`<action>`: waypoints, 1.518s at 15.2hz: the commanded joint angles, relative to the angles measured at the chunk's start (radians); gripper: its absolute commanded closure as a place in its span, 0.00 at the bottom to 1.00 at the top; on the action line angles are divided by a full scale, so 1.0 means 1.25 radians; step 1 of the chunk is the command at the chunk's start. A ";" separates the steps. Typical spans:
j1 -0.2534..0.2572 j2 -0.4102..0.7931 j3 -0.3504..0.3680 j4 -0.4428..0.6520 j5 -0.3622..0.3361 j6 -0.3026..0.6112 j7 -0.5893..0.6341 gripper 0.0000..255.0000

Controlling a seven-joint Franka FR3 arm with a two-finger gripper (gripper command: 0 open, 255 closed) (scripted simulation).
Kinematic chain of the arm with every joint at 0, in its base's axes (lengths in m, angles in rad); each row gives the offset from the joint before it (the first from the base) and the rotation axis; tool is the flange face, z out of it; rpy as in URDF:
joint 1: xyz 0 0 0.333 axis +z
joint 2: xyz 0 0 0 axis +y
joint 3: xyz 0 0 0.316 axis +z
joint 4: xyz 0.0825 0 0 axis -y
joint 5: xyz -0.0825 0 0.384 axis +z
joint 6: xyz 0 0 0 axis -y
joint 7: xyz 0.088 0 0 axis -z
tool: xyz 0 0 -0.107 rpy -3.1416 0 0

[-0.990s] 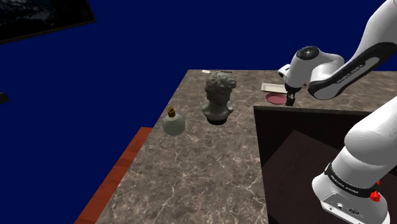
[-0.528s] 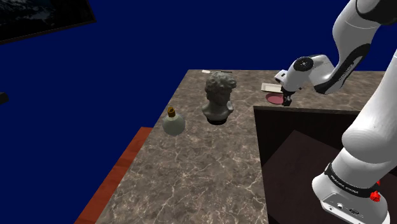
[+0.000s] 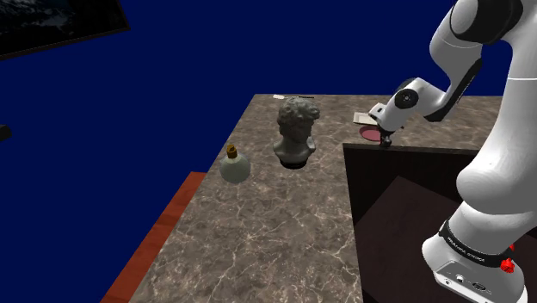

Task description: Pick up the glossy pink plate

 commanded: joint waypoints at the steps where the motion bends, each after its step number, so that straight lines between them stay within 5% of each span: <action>1: -0.033 0.024 0.043 0.012 -0.055 -0.018 0.061 0.00; 3: -0.034 0.024 0.044 0.012 -0.055 -0.018 0.061 0.00; 4: -0.034 0.025 0.044 0.013 -0.055 -0.017 0.060 1.00; 13: -0.034 0.024 0.044 0.012 -0.055 -0.018 0.061 1.00; 18: 0.037 -0.025 -0.046 -0.016 0.058 0.015 -0.063 1.00; 23: 0.123 -0.079 -0.153 -0.058 0.231 0.035 -0.254 1.00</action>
